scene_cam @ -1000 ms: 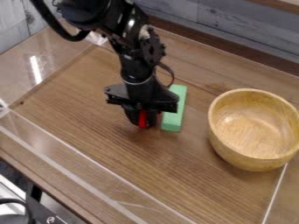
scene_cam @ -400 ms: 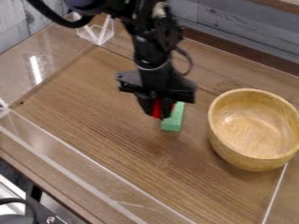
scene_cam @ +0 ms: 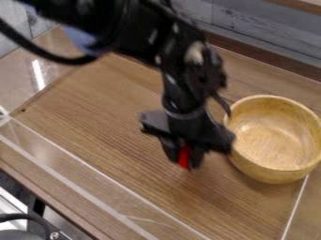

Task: Move the red object to the right side of the table

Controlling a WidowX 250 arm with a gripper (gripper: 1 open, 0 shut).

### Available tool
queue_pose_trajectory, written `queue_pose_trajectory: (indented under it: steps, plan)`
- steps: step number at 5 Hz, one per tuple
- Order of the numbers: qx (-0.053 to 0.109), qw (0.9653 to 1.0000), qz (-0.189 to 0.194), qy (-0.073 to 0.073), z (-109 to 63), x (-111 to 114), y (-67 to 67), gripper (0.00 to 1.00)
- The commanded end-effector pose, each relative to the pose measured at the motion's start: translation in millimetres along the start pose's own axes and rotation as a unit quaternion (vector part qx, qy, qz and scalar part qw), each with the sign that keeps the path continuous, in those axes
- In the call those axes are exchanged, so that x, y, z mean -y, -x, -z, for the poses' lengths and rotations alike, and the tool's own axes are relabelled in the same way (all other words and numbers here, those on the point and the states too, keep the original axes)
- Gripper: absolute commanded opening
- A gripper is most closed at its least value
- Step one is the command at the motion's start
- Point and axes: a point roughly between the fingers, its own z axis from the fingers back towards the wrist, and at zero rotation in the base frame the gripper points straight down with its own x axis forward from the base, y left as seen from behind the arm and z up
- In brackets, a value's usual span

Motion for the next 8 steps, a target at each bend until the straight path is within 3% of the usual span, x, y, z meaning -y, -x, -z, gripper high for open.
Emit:
queue_pose_trajectory:
  steps: [1,2,3,4,6,8]
  plan:
    - [-0.002,0.9998,0.013,0.012,7.4,13.7,11.3,0.00]
    - [-0.015,0.9996,0.016,0.015,17.1,16.4,17.1,0.00]
    - [-0.024,0.9995,0.011,0.016,18.3,26.6,12.1,1.00]
    - [-0.032,0.9993,0.006,0.020,20.0,40.0,6.8,1.00]
    - [-0.048,0.9974,-0.049,0.021,18.3,37.1,10.3,1.00]
    - [-0.064,0.9971,-0.024,0.033,19.4,26.9,4.0,1.00]
